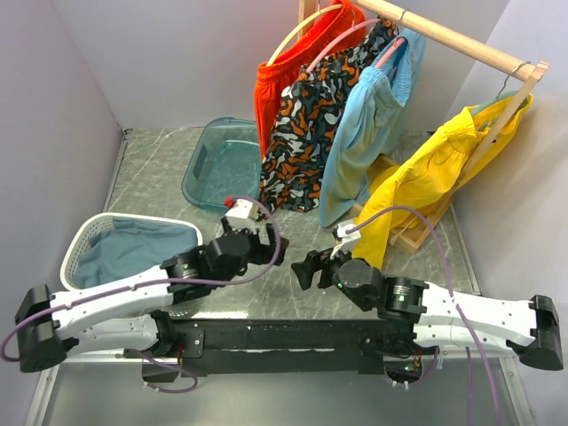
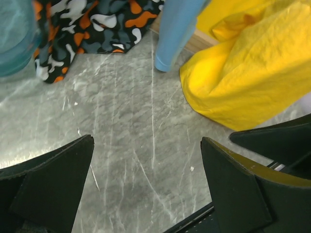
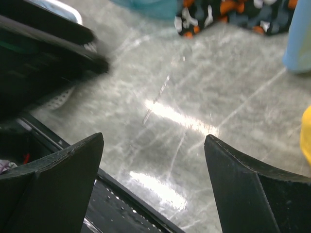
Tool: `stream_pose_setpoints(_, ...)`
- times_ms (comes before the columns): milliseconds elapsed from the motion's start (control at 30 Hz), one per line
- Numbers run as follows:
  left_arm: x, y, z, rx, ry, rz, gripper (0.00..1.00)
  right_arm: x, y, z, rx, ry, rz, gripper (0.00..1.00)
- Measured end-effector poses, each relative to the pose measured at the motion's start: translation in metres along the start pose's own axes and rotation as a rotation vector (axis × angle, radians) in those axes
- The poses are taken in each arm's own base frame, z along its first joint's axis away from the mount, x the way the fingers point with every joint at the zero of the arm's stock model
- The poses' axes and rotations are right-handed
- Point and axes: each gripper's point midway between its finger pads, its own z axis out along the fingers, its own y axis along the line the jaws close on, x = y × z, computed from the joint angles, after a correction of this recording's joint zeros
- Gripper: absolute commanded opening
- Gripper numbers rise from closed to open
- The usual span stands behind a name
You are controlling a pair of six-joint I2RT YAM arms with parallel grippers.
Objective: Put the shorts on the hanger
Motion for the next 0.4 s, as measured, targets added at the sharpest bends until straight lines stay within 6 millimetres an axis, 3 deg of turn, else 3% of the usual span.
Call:
stream_pose_setpoints(100, 0.001, 0.009, -0.009, -0.019, -0.026, -0.069, 0.96, 0.014, -0.003, 0.005, 0.012, 0.026, 0.014, 0.92)
stream_pose_setpoints(400, 0.002, 0.029, -0.026, -0.039, -0.085, -0.172, 0.96, 0.01, 0.005, 0.01, -0.001, 0.004, 0.08, 0.93)
